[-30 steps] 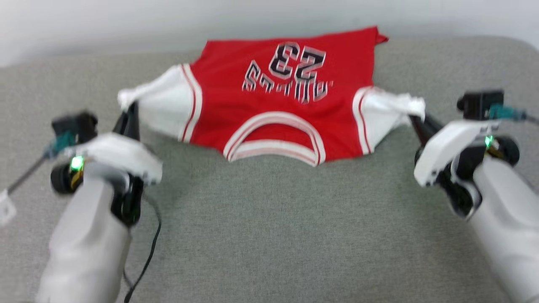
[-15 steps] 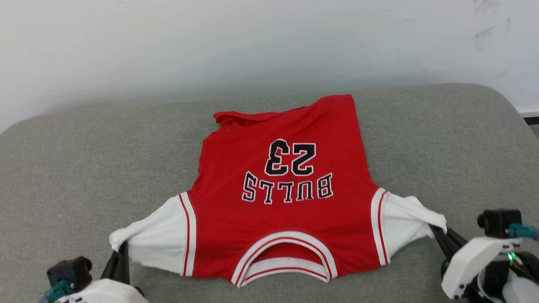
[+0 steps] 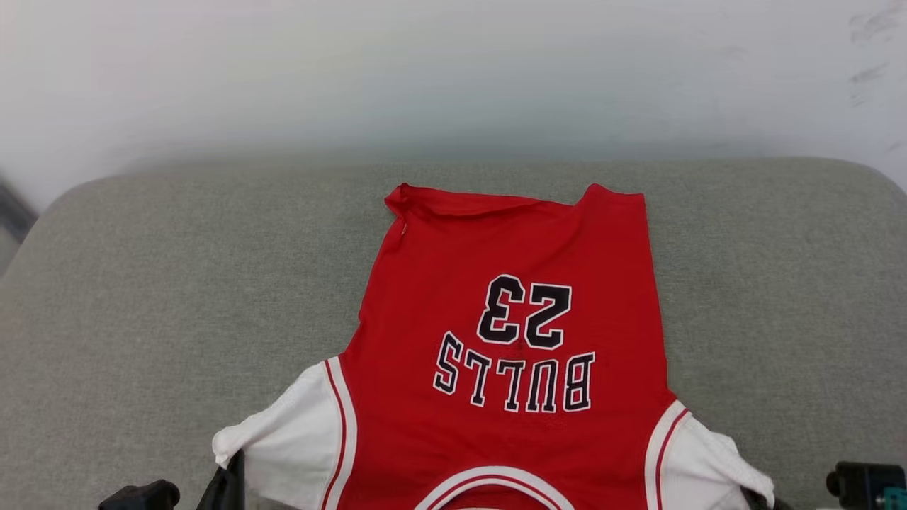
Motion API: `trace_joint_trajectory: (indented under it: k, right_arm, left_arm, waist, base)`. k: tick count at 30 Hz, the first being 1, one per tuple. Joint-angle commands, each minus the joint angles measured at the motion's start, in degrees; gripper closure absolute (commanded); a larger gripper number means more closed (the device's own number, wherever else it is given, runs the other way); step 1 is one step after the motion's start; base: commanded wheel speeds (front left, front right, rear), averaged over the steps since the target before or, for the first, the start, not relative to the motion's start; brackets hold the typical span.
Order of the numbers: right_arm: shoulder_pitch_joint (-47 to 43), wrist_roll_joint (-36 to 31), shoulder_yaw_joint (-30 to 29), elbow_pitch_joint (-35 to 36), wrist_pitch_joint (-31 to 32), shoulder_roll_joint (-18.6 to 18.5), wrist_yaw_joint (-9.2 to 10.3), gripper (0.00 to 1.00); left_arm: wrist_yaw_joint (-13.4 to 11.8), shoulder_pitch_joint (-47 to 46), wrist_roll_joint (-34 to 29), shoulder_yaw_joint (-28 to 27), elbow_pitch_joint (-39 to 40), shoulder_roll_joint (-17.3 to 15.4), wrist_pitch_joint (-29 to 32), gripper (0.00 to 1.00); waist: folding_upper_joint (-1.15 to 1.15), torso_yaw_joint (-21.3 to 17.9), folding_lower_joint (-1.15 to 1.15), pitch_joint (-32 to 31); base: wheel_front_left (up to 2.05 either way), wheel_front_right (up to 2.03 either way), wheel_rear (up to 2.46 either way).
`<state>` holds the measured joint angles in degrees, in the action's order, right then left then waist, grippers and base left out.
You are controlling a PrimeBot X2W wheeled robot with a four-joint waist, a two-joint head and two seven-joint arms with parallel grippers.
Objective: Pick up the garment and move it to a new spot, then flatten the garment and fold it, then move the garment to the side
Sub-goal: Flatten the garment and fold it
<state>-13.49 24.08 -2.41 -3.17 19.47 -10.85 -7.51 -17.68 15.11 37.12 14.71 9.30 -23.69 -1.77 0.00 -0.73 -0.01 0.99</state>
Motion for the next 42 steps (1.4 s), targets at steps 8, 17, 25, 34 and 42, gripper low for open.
trace_joint_trajectory:
  k: [8,17,25,34,42]
  right_arm:
    - [12.1,-1.0,-8.8,1.5,-3.8,0.9,0.04,0.0]
    - [38.0,0.9,-11.7,-15.7,1.3,-5.9,0.04,0.0]
    - [58.6,-1.6,-10.1,-27.1,12.2,-10.1,0.03,0.0]
    - [70.4,-5.8,-10.5,-34.2,22.9,-11.7,0.03,0.0]
    - [68.6,-7.1,-11.8,-40.3,33.4,-9.2,0.04,1.0]
  left_arm:
    - [0.7,-5.3,-2.6,2.6,3.6,2.0,-2.4,1.0]
    - [2.7,-13.5,-6.0,6.4,7.1,4.2,-4.4,1.0]
    - [4.8,-19.7,-7.7,8.8,7.8,7.0,-7.4,1.0]
    - [6.7,-24.2,-8.1,10.2,6.4,8.9,-9.5,1.0]
    - [7.5,-25.1,-7.8,10.3,4.0,9.7,-10.9,1.0]
  waist:
    - [0.0,3.8,0.01,4.9]
    - [0.0,10.1,0.01,15.9]
    - [0.0,14.5,0.01,25.9]
    - [0.0,17.1,0.01,32.0]
    - [0.0,17.5,0.01,32.0]
  base:
    - [0.0,0.0,0.0]
    - [0.0,0.0,0.0]
    - [0.0,0.0,0.0]
    - [0.0,0.0,0.0]
    - [0.0,0.0,0.0]
